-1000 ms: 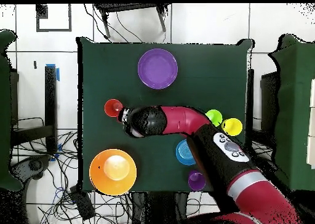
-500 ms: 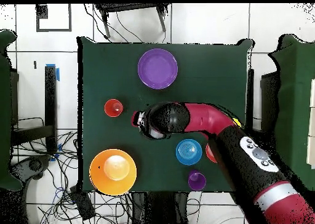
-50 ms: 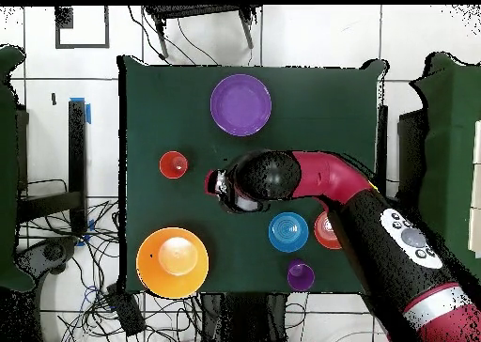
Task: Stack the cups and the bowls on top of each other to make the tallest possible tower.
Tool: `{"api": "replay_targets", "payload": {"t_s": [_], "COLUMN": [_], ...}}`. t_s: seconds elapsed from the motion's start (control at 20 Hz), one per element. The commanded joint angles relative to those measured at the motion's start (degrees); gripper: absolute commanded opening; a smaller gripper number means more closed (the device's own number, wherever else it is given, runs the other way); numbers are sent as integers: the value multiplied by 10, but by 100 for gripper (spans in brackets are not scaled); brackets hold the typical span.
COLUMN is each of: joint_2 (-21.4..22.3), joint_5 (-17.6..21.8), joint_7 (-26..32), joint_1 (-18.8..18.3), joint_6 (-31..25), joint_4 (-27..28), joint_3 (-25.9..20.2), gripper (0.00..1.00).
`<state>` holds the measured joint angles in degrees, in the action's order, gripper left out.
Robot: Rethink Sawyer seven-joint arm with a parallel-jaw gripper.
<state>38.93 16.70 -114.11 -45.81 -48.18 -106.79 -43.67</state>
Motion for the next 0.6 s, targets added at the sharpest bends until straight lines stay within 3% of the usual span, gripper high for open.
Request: {"api": "replay_targets", "payload": {"t_s": [0.05, 0.4, 0.6], "joint_2": [-68, -108, -139], "joint_5": [75, 127, 162], "joint_7": [130, 102, 114], "joint_1": [15, 13, 5], "joint_6": [34, 98, 110], "joint_4": [-20, -46, -40], "joint_3": [-25, -12, -3], "gripper": [100, 100, 100]}}
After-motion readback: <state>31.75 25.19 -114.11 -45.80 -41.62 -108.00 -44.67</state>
